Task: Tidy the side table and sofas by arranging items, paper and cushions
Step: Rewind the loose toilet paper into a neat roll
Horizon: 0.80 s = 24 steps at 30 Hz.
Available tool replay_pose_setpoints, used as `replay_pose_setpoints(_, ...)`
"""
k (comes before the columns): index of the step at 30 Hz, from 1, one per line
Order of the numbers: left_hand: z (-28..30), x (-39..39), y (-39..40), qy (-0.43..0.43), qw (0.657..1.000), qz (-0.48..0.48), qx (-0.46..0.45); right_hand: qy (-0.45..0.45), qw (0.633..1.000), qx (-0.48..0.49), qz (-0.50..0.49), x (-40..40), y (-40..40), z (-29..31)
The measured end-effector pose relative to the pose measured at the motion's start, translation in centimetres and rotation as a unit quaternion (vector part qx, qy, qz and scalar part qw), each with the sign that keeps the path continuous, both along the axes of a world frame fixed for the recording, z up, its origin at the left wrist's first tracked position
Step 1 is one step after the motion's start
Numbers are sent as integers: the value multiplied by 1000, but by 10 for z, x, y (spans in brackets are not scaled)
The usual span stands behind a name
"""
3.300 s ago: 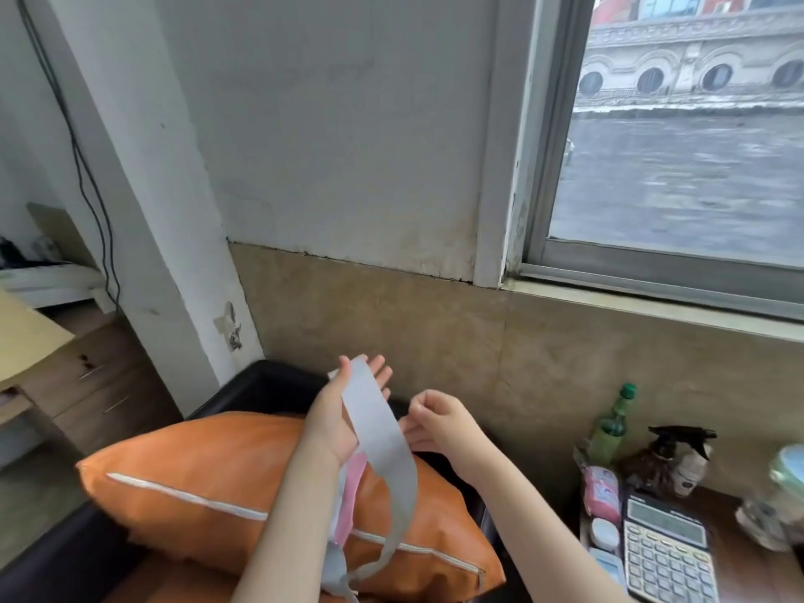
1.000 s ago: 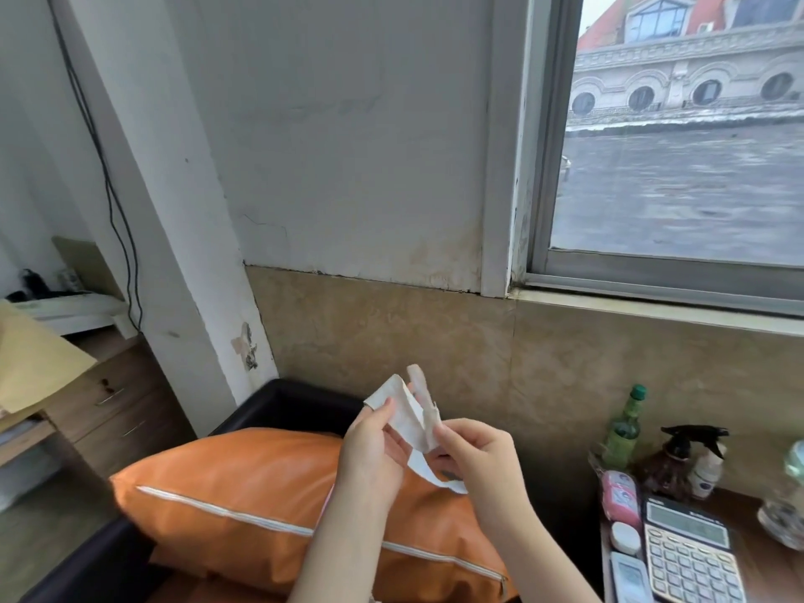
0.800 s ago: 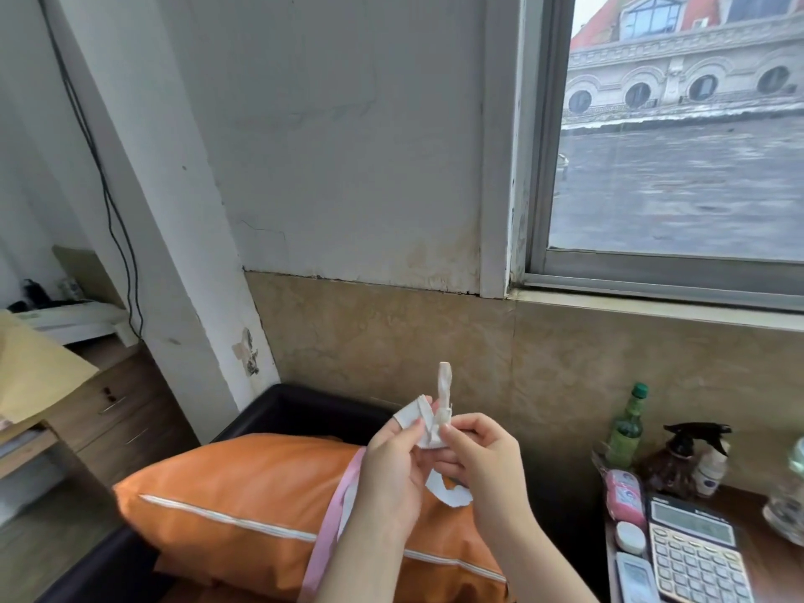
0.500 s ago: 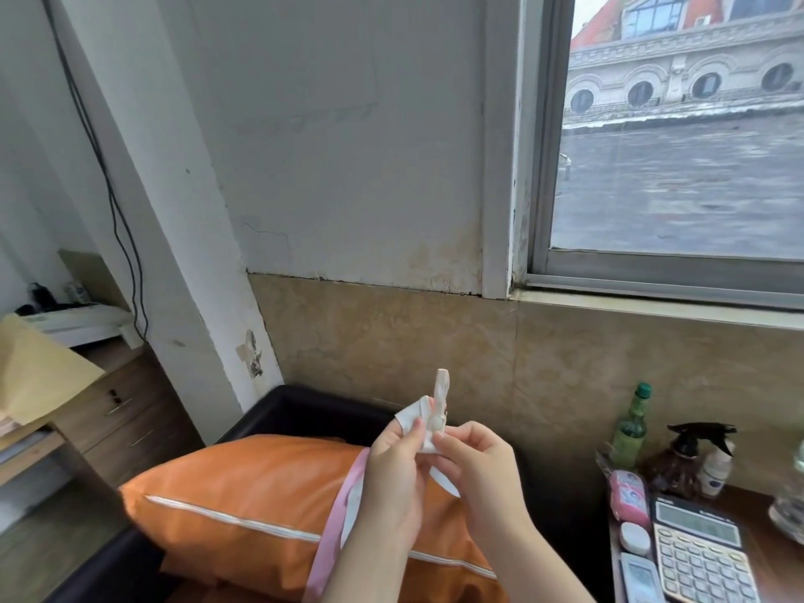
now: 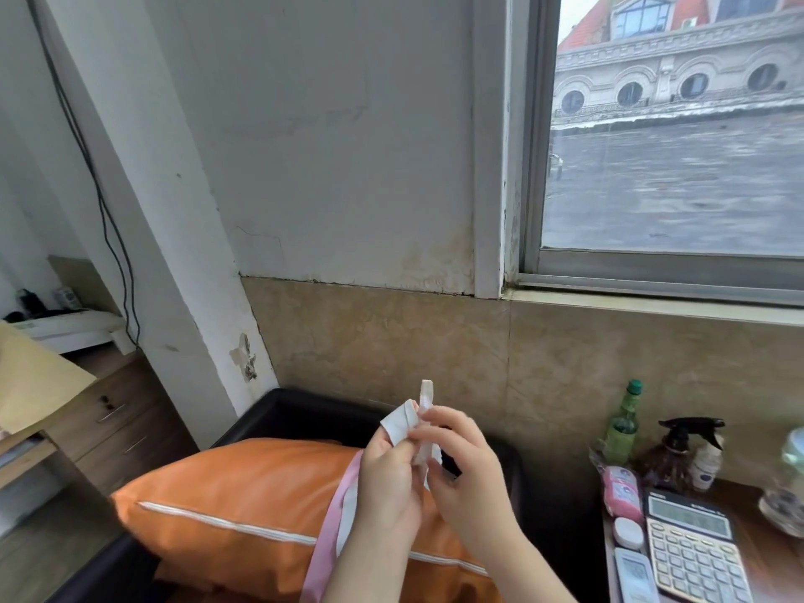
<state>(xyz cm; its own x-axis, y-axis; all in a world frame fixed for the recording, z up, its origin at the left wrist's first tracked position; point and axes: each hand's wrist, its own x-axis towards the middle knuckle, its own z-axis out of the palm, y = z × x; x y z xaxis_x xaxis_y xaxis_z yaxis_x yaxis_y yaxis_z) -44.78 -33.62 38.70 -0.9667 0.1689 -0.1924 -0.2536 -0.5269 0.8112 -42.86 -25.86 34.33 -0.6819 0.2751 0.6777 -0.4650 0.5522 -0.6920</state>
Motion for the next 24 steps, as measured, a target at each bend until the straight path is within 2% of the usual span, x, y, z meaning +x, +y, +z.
replay_pose_setpoints(3,2,0,-1,-28,998,-29,56,15,997,82,-1,-5,7,-9)
replay_pose_setpoints(7,-3,1,-5,-49,993,-58,86,37,994,104,-24,-10,17,-11)
replay_pose_setpoints(11,-5,3,-8,-52,993,-83,72,10,999,46,6,-8,23,-10)
replay_pose_setpoints(15,-7,3,-12,-45,995,-86,15,-38,998,21,55,-3,30,0)
replay_pose_setpoints(17,-8,5,-10,-32,995,-93,-14,-77,994,-32,74,0,30,6)
replay_pose_setpoints(20,-6,9,-6,-2,994,-105,-41,-132,980,-132,63,3,29,10)
replay_pose_setpoints(24,-4,13,-2,30,992,-110,-50,-150,971,-179,43,6,28,15)
